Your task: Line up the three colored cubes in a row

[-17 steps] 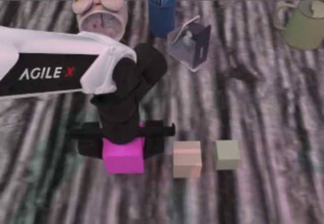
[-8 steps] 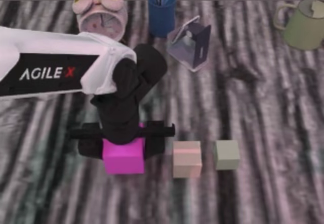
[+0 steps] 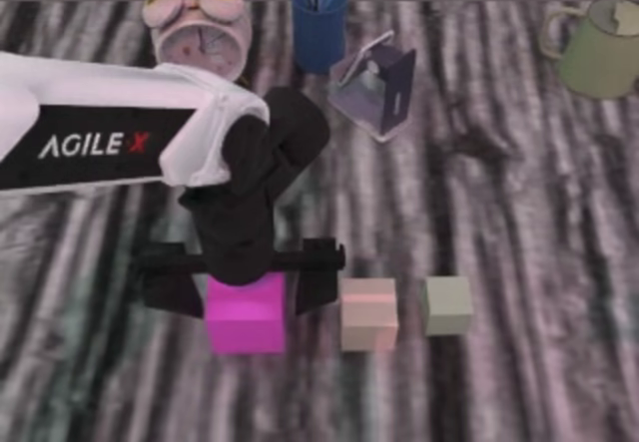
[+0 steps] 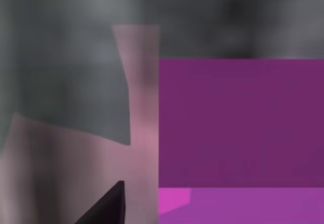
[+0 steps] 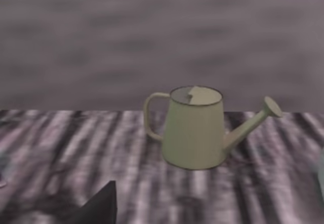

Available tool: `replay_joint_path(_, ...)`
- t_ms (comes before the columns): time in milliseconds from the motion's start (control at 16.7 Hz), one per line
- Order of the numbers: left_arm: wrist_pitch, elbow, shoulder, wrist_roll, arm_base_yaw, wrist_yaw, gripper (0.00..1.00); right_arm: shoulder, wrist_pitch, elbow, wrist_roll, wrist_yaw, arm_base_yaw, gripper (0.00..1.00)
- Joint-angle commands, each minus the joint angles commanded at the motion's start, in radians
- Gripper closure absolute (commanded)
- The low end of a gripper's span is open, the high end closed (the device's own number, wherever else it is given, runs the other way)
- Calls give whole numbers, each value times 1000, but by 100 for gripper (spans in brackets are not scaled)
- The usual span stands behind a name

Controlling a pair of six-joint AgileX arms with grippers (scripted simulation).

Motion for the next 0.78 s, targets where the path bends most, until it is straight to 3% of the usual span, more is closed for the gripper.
replay_joint_path(360, -17, 15, -6, 1, -1, 0, 0, 0, 0, 0, 0, 0, 0, 0)
replay_joint_path(780, -249, 161, -84, -3, 17, 0, 0, 0, 0, 0, 0, 0, 0, 0)
